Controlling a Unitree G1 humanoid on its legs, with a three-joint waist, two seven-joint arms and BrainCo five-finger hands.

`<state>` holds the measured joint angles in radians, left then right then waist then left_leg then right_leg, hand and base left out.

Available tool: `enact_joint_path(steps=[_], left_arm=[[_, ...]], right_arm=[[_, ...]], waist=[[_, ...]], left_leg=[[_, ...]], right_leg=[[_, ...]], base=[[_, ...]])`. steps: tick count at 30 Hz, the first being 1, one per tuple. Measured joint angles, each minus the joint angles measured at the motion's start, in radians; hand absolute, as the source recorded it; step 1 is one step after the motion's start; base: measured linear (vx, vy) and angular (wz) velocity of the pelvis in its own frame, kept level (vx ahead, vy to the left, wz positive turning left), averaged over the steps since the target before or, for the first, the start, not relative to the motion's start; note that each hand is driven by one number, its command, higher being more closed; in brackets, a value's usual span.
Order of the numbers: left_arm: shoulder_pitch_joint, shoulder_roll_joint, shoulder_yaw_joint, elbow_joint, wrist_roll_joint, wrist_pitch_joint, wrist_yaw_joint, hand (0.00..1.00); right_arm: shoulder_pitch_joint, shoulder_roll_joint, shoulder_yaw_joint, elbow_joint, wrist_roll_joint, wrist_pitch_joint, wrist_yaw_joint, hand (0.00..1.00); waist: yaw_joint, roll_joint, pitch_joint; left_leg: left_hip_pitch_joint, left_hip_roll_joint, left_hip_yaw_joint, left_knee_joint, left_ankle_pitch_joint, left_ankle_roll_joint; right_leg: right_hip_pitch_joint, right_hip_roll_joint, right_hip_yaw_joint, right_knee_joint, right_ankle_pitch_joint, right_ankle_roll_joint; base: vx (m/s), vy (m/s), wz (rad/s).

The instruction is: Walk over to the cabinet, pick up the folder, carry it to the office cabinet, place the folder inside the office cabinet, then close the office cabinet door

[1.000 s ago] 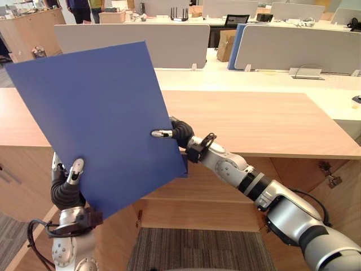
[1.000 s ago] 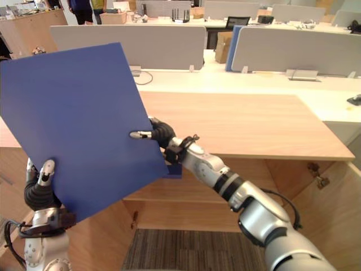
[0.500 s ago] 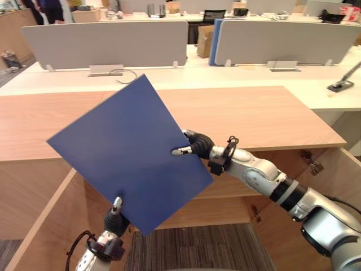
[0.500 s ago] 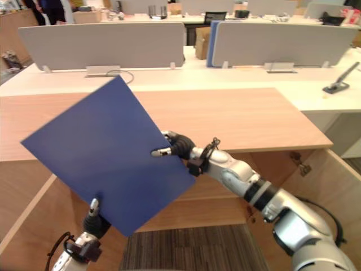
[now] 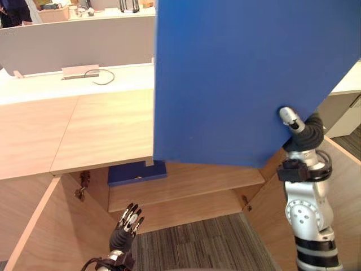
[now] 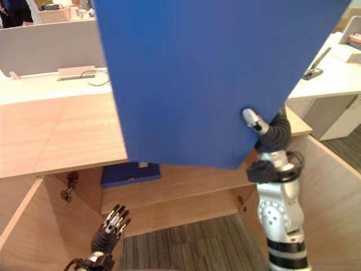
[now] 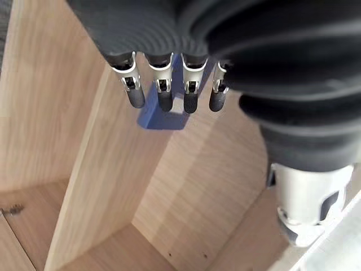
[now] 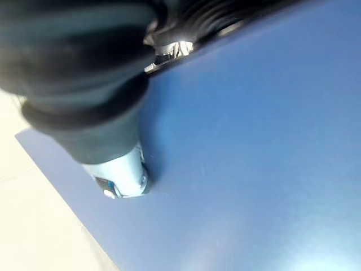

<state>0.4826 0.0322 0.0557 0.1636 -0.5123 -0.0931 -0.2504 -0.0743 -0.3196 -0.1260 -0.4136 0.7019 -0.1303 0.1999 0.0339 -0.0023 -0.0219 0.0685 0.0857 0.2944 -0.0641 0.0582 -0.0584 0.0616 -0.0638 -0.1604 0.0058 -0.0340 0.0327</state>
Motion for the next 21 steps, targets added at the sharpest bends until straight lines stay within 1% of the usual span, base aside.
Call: enact_joint_path(steps=[1, 2, 3, 4, 5, 7, 8, 9, 11, 12, 13, 14, 15, 16, 17, 19, 20, 21], left_arm=[[-0.013, -0.021, 0.03, 0.036, 0.047, -0.002, 0.027, 0.0], [-0.019, -0.033, 0.046, 0.056, 0.069, -0.004, 0.04, 0.0], [-0.033, -0.053, 0.078, 0.102, 0.125, -0.012, 0.079, 0.0], [-0.036, -0.06, 0.091, 0.118, 0.144, -0.014, 0.093, 0.0], [-0.04, -0.071, 0.116, 0.153, 0.17, -0.015, 0.114, 0.0], [-0.048, -0.073, 0.141, 0.219, 0.18, -0.018, 0.128, 0.0], [-0.051, -0.074, 0.157, 0.265, 0.186, -0.019, 0.131, 0.0], [-0.051, -0.073, 0.164, 0.29, 0.186, -0.021, 0.131, 0.0], [-0.052, -0.066, 0.185, 0.404, 0.197, -0.025, 0.132, 0.0], [-0.052, -0.065, 0.191, 0.431, 0.203, -0.025, 0.132, 0.0], [-0.052, -0.063, 0.202, 0.48, 0.222, -0.027, 0.132, 0.0], [-0.052, -0.061, 0.216, 0.515, 0.242, -0.034, 0.13, 0.0], [-0.054, -0.057, 0.223, 0.521, 0.26, -0.042, 0.131, 0.0], [-0.059, -0.035, 0.223, 0.556, 0.3, -0.061, 0.132, 0.0], [-0.061, -0.009, 0.219, 0.599, 0.34, -0.071, 0.133, 0.0], [-0.06, 0.015, 0.217, 0.651, 0.385, -0.075, 0.132, 0.0], [-0.056, 0.026, 0.21, 0.689, 0.407, -0.075, 0.132, 0.0], [-0.055, 0.027, 0.205, 0.697, 0.414, -0.075, 0.131, 0.0]], right_arm=[[0.015, 0.023, -0.002, -0.002, -0.096, 0.0, -0.033, 1.0], [0.02, 0.034, -0.003, -0.006, -0.149, -0.001, -0.05, 1.0], [0.032, 0.052, -0.003, -0.02, -0.276, -0.008, -0.093, 1.0], [0.033, 0.063, -0.003, -0.027, -0.324, -0.011, -0.108, 1.0], [0.033, 0.078, -0.003, -0.034, -0.396, -0.017, -0.136, 1.0], [0.033, 0.098, -0.001, -0.044, -0.488, -0.027, -0.176, 1.0], [0.033, 0.104, 0.001, -0.056, -0.555, -0.032, -0.196, 1.0], [0.033, 0.105, 0.002, -0.063, -0.585, -0.036, -0.201, 1.0], [0.031, 0.092, 0.027, -0.069, -0.703, -0.082, -0.225, 1.0], [0.03, 0.081, 0.04, -0.071, -0.725, -0.093, -0.232, 1.0], [0.027, 0.051, 0.06, -0.081, -0.759, -0.117, -0.234, 1.0], [0.019, 0.008, 0.087, -0.092, -0.779, -0.145, -0.234, 1.0], [0.014, -0.015, 0.098, -0.098, -0.788, -0.162, -0.229, 1.0], [-0.01, -0.063, 0.131, -0.099, -0.804, -0.193, -0.221, 1.0], [-0.039, -0.112, 0.172, -0.094, -0.803, -0.223, -0.207, 1.0], [-0.078, -0.16, 0.222, -0.07, -0.797, -0.268, -0.188, 1.0], [-0.114, -0.202, 0.268, -0.038, -0.791, -0.303, -0.181, 1.0], [-0.125, -0.216, 0.282, -0.022, -0.791, -0.313, -0.181, 1.0]], waist=[[0.0, 0.0, 0.0], [-0.001, 0.0, 0.0], [0.0, -0.002, 0.001], [-0.001, -0.003, 0.002], [-0.001, -0.004, 0.003], [0.0, -0.005, 0.004], [0.0, -0.006, 0.004], [0.001, -0.006, 0.004], [0.002, -0.008, 0.005], [0.002, -0.008, 0.006], [0.002, -0.008, 0.007], [0.002, -0.007, 0.014], [0.003, -0.007, 0.019], [0.0, -0.005, 0.023], [-0.001, -0.004, 0.026], [0.001, -0.006, 0.031], [0.0, -0.006, 0.032], [0.001, -0.007, 0.033]], left_leg=[[0.0, 0.0, 0.0, 0.0, 0.0, 0.0], [0.0, 0.0, 0.001, 0.0, 0.0, 0.0], [0.0, 0.0, 0.002, 0.0, 0.0, 0.0], [0.0, 0.0, 0.002, 0.0, 0.0, 0.0], [0.001, 0.0, 0.004, 0.0, -0.001, 0.0], [0.002, 0.0, 0.008, 0.0, -0.002, 0.0], [0.003, 0.0, 0.011, 0.001, -0.004, 0.0], [0.003, 0.0, 0.015, 0.001, -0.006, 0.001], [0.006, 0.0, 0.033, 0.012, -0.017, 0.001], [0.006, 0.001, 0.038, 0.017, -0.021, 0.001], [0.006, 0.0, 0.048, 0.022, -0.028, 0.001], [0.006, 0.0, 0.052, 0.031, -0.034, 0.003], [0.006, -0.001, 0.055, 0.035, -0.037, 0.004], [0.007, -0.001, 0.061, 0.039, -0.039, 0.004], [0.01, -0.002, 0.072, 0.039, -0.039, 0.003], [0.018, -0.001, 0.083, 0.039, -0.041, 0.003], [0.019, -0.003, 0.085, 0.041, -0.044, 0.004], [0.019, -0.004, 0.085, 0.042, -0.045, 0.004]], right_leg=[[0.0, 0.0, 0.001, -0.001, 0.001, 0.001], [0.0, 0.0, 0.001, -0.001, 0.001, 0.001], [0.0, 0.0, 0.002, -0.002, 0.002, 0.002], [0.0, 0.0, 0.002, -0.002, 0.002, 0.002], [0.0, 0.0, 0.003, -0.002, 0.002, 0.003], [0.0, 0.0, 0.005, -0.003, 0.003, 0.004], [0.001, 0.0, 0.007, -0.005, 0.004, 0.006], [0.001, 0.0, 0.01, -0.006, 0.005, 0.007], [0.0, -0.001, 0.031, -0.011, 0.01, 0.011], [0.001, -0.001, 0.034, -0.013, 0.012, 0.011], [0.0, -0.002, 0.043, -0.018, 0.016, 0.013], [0.0, -0.004, 0.051, -0.017, 0.017, 0.014], [0.0, -0.005, 0.054, -0.016, 0.017, 0.014], [-0.001, -0.007, 0.059, -0.017, 0.019, 0.015], [-0.003, -0.007, 0.067, -0.017, 0.021, 0.016], [-0.004, -0.006, 0.087, -0.017, 0.025, 0.016], [-0.004, -0.008, 0.09, -0.018, 0.028, 0.018], [-0.005, -0.009, 0.091, -0.019, 0.028, 0.019]], base=[[-0.04, 0.012, -0.01], [-0.03, 0.013, -0.02], [0.0, 0.0, 0.0], [0.0, 0.0, 0.0], [0.0, 0.0, 0.0], [-0.02, 0.015, -0.04], [-0.02, 0.015, -0.07], [-0.02, 0.021, -0.13], [-0.01, 0.028, -0.22], [-0.01, 0.028, -0.27], [-0.01, 0.03, -0.21], [-0.01, 0.03, -0.18], [-0.02, 0.027, -0.14], [-0.03, 0.022, -0.18], [-0.03, 0.02, -0.22], [-0.03, 0.017, -0.25], [-0.04, 0.015, -0.18], [-0.05, 0.016, -0.08]])
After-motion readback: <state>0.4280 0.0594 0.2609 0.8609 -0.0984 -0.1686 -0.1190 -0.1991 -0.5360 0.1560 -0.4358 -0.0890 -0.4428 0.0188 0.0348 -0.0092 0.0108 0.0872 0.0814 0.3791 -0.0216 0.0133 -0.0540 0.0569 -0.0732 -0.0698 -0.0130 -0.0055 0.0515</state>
